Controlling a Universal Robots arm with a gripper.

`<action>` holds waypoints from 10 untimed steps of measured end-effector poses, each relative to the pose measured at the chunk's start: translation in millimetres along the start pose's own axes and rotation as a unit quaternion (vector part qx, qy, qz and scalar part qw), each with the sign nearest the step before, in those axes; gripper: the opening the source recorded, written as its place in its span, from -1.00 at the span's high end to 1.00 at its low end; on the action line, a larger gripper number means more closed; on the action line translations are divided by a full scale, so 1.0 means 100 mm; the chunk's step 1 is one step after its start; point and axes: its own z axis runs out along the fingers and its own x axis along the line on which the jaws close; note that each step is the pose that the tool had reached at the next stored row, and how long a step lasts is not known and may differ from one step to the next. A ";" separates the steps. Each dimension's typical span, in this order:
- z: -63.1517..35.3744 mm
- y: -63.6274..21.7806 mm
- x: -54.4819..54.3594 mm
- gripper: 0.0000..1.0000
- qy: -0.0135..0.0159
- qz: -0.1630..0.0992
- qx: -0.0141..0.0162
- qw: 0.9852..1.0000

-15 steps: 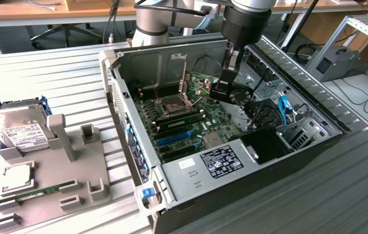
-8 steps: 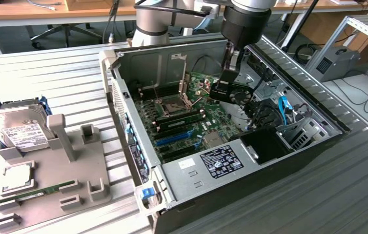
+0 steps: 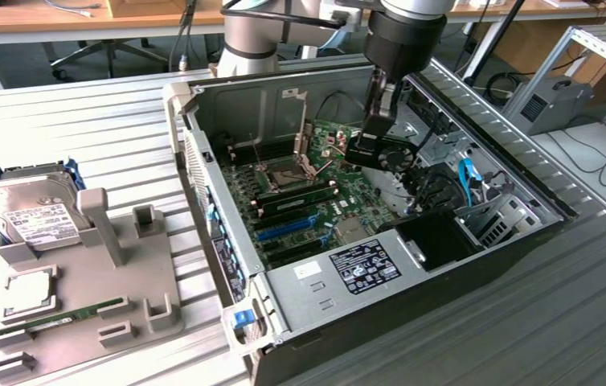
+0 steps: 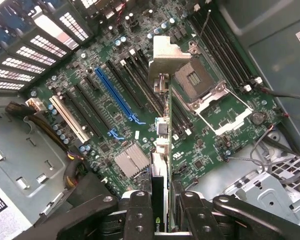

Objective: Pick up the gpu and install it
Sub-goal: 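Insert the gpu into the slot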

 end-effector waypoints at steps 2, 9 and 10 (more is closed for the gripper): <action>0.000 0.000 0.00 0.48 0.000 -0.004 0.000 1.000; 0.000 0.000 0.00 0.48 -0.001 -0.016 0.000 1.000; 0.000 0.001 0.00 0.48 -0.001 -0.017 0.000 1.000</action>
